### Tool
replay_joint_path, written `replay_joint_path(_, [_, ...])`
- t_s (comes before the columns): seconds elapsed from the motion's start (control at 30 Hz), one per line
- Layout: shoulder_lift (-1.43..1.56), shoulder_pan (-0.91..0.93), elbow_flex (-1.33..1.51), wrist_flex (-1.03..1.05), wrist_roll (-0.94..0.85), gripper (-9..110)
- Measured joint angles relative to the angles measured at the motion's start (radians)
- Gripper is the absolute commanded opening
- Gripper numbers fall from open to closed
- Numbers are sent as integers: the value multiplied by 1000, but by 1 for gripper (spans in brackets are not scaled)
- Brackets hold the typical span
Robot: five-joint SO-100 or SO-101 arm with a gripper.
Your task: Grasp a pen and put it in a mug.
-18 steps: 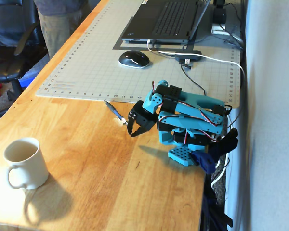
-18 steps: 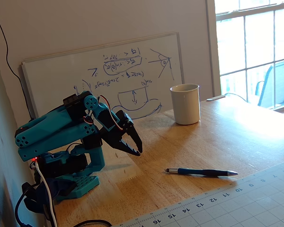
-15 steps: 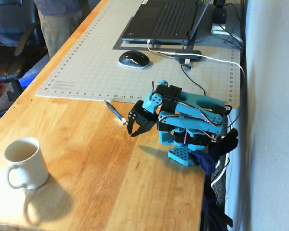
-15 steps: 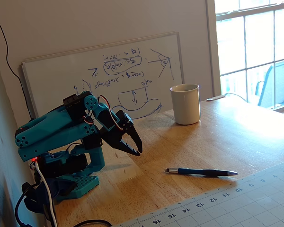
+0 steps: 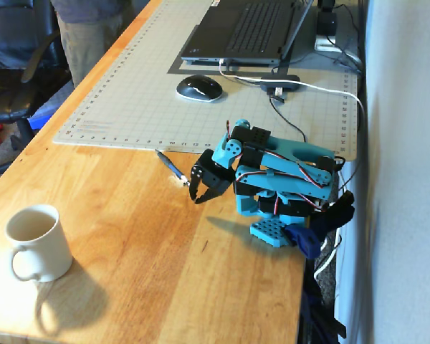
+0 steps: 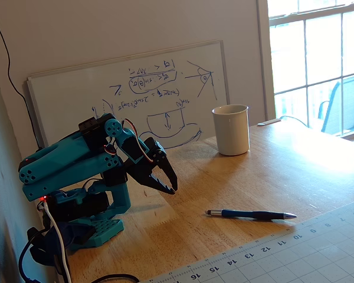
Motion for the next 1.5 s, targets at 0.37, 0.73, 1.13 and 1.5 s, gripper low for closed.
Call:
replay_joint_path(0.37, [-26,0,-26,3,-245,1])
replay_joint_path(0.73, [-390,0,-288,6,-742,1])
replay_joint_path(1.13, [-922,156,-713,6,-1324,1])
replay_joint_path(1.5, [-1321,357,-1025,-28,-1680,1])
